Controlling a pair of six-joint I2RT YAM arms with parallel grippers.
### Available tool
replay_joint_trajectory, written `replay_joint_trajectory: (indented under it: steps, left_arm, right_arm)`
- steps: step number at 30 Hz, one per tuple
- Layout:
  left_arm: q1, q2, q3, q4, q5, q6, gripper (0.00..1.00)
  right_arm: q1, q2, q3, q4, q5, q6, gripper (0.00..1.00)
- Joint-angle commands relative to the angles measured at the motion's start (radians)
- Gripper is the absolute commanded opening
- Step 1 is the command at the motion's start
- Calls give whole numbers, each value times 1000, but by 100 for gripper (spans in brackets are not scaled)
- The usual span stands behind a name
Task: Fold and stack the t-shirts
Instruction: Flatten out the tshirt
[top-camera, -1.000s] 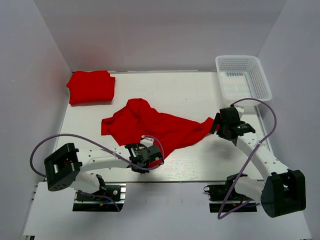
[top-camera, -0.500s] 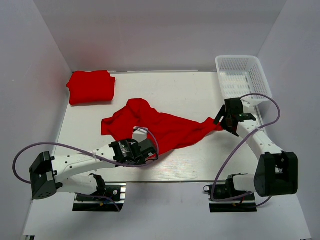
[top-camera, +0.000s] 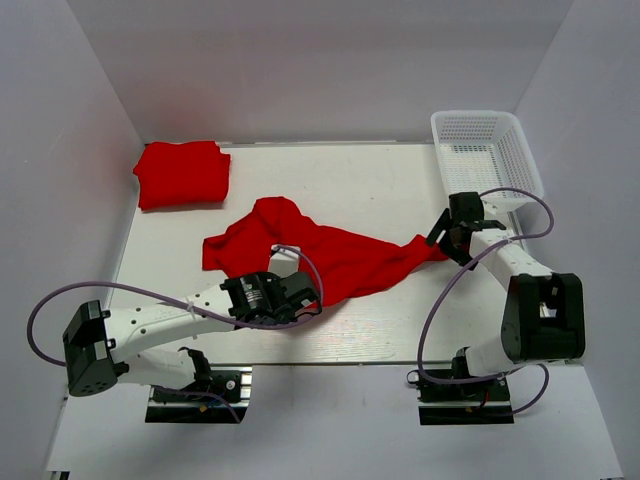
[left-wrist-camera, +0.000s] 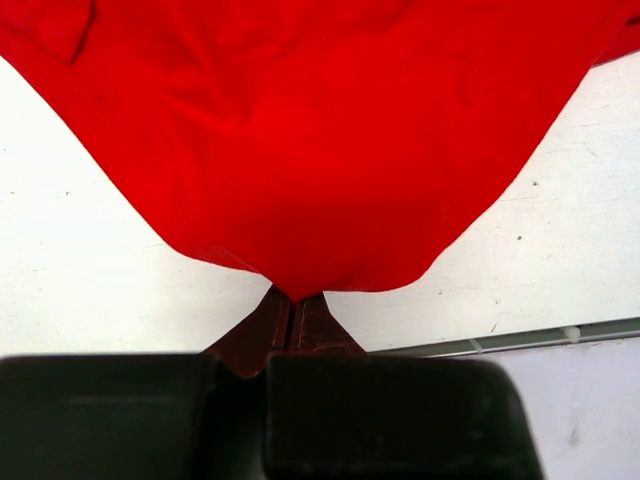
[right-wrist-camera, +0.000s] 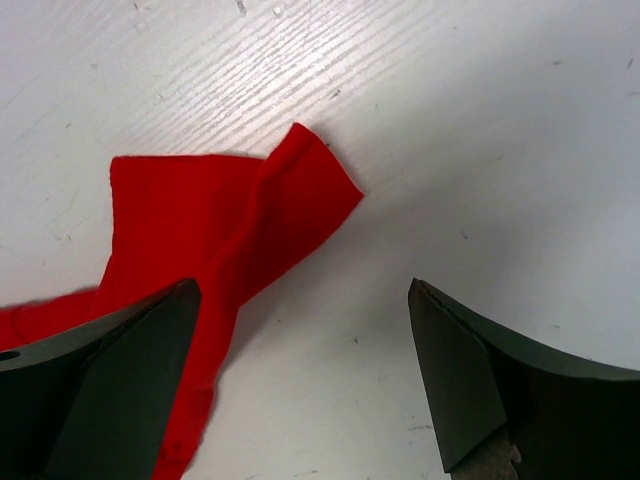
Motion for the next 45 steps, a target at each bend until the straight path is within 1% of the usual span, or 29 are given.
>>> replay_joint_trajectory:
  steps: [1,7,9,11,13,15,18,19,25,26,27,30,31,32,34,37,39,40,42,43,44,45]
  left_arm:
    - [4,-7,25,13,-10,2,0]
    - [4,2,34,4,-9,2,0]
    - [4,2,34,-22,-20,2,0]
    - [4,2,45,-22,-20,2,0]
    - [4,2,45,-22,-20,2,0]
    - [4,2,45,-22,-20,2,0]
    - [4,12,54,-31,-42,2,0]
    - [4,12,54,-42,-42,2,0]
    - [4,2,66,-51,-51,2,0]
    - [4,2,66,-51,-51,2,0]
    - [4,2,66,-51,-51,2,0]
    - [4,-8,66,-51,-51,-7,0]
    - [4,-8,66,-51,-42,-7,0]
    - [4,-17,66,-51,-42,-7,0]
    - [4,-27,66,-51,-42,-17,0]
    - [4,-39,66,-51,-42,-17,0]
    - [4,-50,80,-63,-66,-17,0]
    - [4,-73,101,-63,-94,-17,0]
    - [4,-88,132,-76,-126,-17,0]
    - [4,-88,179,-95,-170,-8,0]
    - [4,-97,208,-114,-195,-7,0]
    - [4,-97,239,-131,-222,-7,0]
  right_arm:
    - [-6,25,40,75,-11,33,90]
    - [-5,83,40,105,-1,97,90]
    - [-8,91,43,106,11,111,85]
    - [-9,97,40,105,26,117,81]
    - [-6,96,34,105,48,125,75]
    - [-6,87,21,112,63,133,68]
    - [-8,85,12,131,72,123,54]
    - [-8,90,14,131,75,123,52]
    - [-9,149,37,131,74,111,49]
    - [-11,155,37,137,60,108,37]
    - [-14,163,37,137,57,97,32]
    - [-12,171,34,149,62,107,31]
    - [-12,174,32,154,60,110,29]
    - [-14,171,29,155,60,113,19]
    - [-11,168,26,160,60,111,1]
    - [-11,150,26,164,45,99,0]
    - [-8,122,18,177,30,53,0]
    - [-9,66,9,204,20,19,0]
    - [-8,13,-29,259,5,-37,0]
    - [-9,-49,-38,279,-29,-77,0]
    - [-12,-117,-60,340,-44,-102,0]
    - [-9,-151,-78,358,-61,-145,0]
